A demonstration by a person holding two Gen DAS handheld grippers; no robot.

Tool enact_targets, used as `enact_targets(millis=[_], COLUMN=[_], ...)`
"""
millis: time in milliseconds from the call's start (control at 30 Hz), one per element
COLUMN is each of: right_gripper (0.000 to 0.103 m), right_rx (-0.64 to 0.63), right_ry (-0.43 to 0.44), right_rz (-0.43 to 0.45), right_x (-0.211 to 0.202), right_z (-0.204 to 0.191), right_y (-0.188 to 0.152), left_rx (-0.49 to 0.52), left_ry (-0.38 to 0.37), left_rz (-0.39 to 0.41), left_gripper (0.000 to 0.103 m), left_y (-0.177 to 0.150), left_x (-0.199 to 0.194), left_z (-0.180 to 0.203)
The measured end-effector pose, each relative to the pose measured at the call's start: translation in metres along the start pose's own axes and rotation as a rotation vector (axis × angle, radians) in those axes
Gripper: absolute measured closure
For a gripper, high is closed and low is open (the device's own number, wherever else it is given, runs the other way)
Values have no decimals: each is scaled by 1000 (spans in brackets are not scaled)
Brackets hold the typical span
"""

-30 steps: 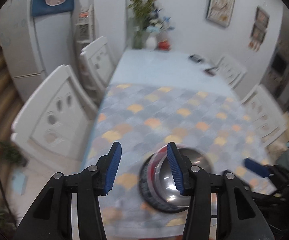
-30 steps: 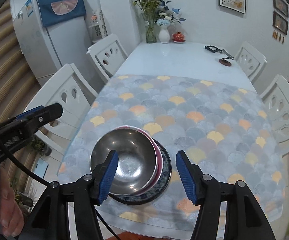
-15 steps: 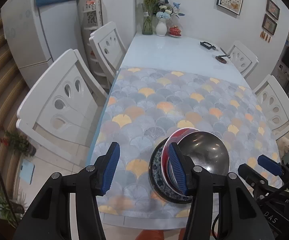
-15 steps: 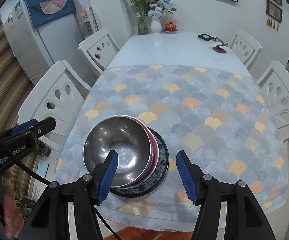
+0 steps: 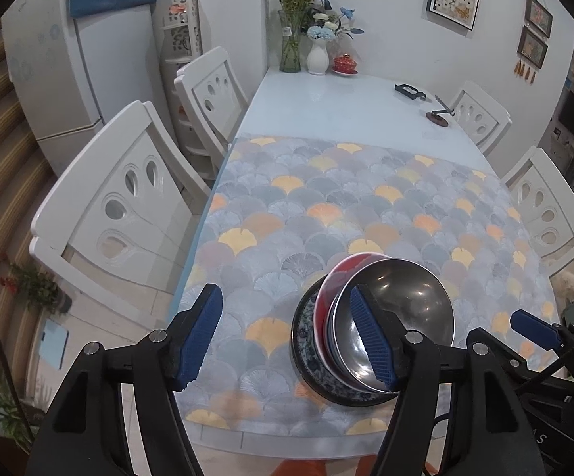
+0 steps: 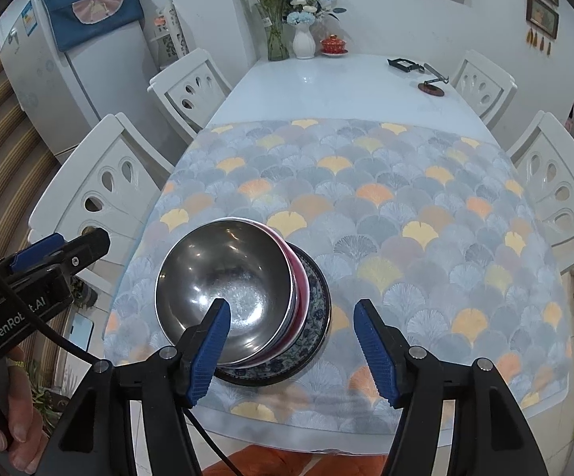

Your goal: Organize plates and bowls

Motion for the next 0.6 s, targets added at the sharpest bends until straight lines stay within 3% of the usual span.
enact_targets(millis=[600], right_gripper=[38], right_rx=[-18], right_ry=[4], right_rz=[-35], right_x=[9], right_z=[-3], right_y=[-5], left_rx=[6], left_ry=[12], left_rz=[-22], left_gripper=[38], left_y=[0], left_x=[6], left_z=[-3])
Point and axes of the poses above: each gripper's, at about its wrist camera, not at the fingertips, and x roughly the way its jaws point, z to its right, y to its top, the point moved 10 cm from there along x, roughly the way its jaws point, and after that the axes turned 11 degrees about z, right-handed, at the moved point
